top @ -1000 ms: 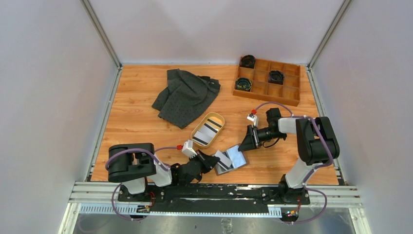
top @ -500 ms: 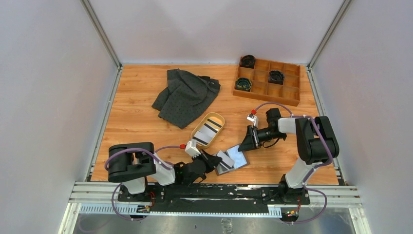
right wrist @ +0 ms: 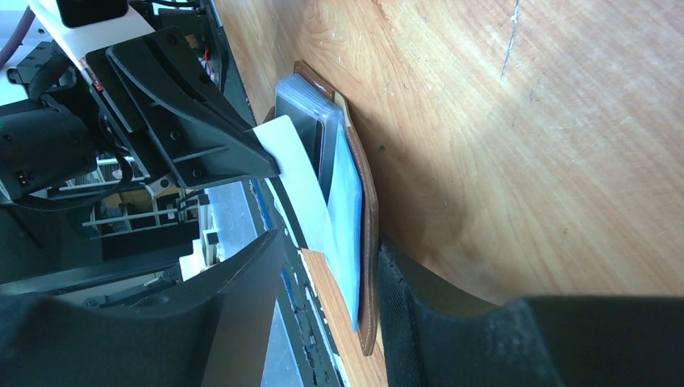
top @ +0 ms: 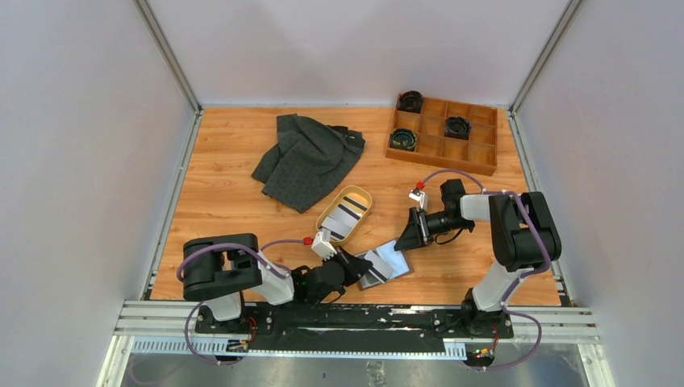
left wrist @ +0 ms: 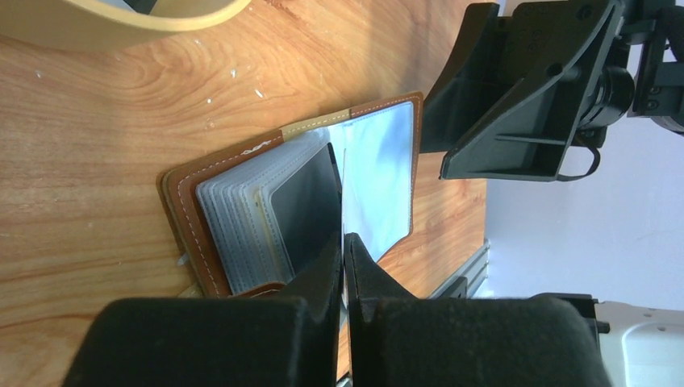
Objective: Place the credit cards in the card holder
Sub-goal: Insert the credit card into the card holder.
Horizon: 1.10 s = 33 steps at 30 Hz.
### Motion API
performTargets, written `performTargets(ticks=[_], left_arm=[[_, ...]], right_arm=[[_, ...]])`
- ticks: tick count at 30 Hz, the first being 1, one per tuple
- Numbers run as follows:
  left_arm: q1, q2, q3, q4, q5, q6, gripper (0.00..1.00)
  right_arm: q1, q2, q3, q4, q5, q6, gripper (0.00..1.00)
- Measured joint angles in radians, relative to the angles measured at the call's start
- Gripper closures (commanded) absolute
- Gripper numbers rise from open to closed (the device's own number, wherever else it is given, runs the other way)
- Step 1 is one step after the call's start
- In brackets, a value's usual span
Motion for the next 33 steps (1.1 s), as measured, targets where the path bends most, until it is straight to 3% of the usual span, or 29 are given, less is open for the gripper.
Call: performTargets(ticks=[33], left_arm=[[0.096, 0.058, 0.063, -0.037, 0.219, -0.041, 1.0]], right_arm=[[0.0, 0.007, 0.005, -0.004, 0.0, -0.001, 0.51]])
